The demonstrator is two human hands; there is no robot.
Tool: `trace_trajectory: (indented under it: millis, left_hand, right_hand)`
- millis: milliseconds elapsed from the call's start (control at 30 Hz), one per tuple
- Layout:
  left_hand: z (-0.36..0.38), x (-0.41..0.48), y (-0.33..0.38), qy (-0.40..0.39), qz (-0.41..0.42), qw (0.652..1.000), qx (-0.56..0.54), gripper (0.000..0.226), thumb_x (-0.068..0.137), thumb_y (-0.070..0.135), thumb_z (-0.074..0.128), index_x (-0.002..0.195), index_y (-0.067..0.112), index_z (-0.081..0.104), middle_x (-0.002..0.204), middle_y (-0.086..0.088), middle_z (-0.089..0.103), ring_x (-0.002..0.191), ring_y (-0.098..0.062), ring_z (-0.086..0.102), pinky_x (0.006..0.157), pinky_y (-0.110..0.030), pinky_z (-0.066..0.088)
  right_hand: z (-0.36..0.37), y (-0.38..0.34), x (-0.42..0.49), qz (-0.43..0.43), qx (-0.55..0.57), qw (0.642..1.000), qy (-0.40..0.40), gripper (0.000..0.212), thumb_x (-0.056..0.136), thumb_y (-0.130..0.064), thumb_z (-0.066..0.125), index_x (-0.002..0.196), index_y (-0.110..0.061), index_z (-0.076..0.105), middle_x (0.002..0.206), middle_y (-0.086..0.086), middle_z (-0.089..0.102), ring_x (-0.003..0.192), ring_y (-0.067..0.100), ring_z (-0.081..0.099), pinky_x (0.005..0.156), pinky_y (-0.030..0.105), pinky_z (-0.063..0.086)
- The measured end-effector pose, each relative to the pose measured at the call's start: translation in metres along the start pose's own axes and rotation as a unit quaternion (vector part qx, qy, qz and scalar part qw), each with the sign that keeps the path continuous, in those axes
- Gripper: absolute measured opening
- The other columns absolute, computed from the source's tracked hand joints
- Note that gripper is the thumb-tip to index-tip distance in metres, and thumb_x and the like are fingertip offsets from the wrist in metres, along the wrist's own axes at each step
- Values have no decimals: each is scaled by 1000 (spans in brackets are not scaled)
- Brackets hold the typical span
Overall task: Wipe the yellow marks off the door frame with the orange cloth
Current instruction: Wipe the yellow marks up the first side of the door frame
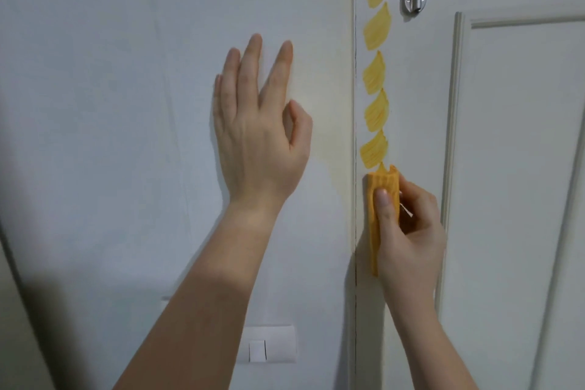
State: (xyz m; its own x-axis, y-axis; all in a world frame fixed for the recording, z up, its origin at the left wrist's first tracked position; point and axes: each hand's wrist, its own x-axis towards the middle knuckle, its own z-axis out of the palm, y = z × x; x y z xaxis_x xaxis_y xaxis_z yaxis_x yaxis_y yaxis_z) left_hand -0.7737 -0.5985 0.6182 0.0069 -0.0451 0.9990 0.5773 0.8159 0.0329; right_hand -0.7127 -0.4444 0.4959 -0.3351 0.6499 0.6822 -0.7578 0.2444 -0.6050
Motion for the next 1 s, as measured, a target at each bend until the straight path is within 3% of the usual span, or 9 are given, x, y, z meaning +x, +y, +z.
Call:
trace_trajectory:
  millis: [167,300,467,533,700,833,900,1000]
  left_hand:
    - [2,-6,-1,-12,4,1000,24,61,108,28,42,168,25,38,176,-8,33,165,-31,24,135,-49,20]
    - [1,-5,-1,-13,-1,1000,27,61,108,29,41,169,26,37,177,-7,32,166,-30,24,134,-49,21]
    - [-1,-5,0,-19,-4,1000,21,62,107,30,43,169,27,37,177,-6,32,166,-29,23,134,-49,22]
    - [-2,-5,-1,-22,-3,1000,23,62,107,30,43,169,27,37,177,-6,31,166,-29,22,134,-49,21]
    - [-2,-5,0,-21,-1,1000,22,62,107,31,43,168,26,38,176,-6,33,166,-30,24,134,-48,21]
    - [-2,-5,-1,-25,-2,999,29,62,107,31,43,169,27,37,177,-6,31,166,-29,23,135,-48,20]
    - [-1,-5,0,-27,-3,999,31,62,108,32,42,169,27,36,177,-5,31,166,-28,22,135,-47,19]
    - [-1,-5,0,-26,-3,999,27,61,108,33,40,169,27,36,177,-5,31,166,-28,22,135,-47,19]
  right_hand:
    - [-9,15,-19,32,12,999,-7,35,90,-26,75,125,-30,68,126,1,67,119,18,68,96,23,54]
    - [11,-4,3,-25,-17,1000,-5,45,87,-19,83,123,-37,63,126,3,61,112,18,65,91,24,54]
    - [15,-12,20,-21,-10,1000,13,19,100,-25,70,119,-30,69,120,-3,72,111,12,69,94,33,58]
    - [8,-6,9,6,-6,1000,19,20,100,-24,69,120,-27,71,119,-4,74,112,10,70,98,37,58]
    - [13,-12,2,28,9,999,15,46,84,-24,88,125,-31,68,125,0,68,113,18,70,92,30,58]
    - [26,-25,30,-4,-79,997,-1,57,75,-37,94,122,-30,62,122,-8,66,110,9,66,89,29,56]
    - [25,-28,38,5,-52,998,-18,48,81,-39,89,121,-29,65,121,-8,68,110,8,68,89,29,57]
    - [15,-27,32,2,-4,999,-32,32,98,-41,64,124,-24,71,127,-4,67,115,-2,65,92,15,50]
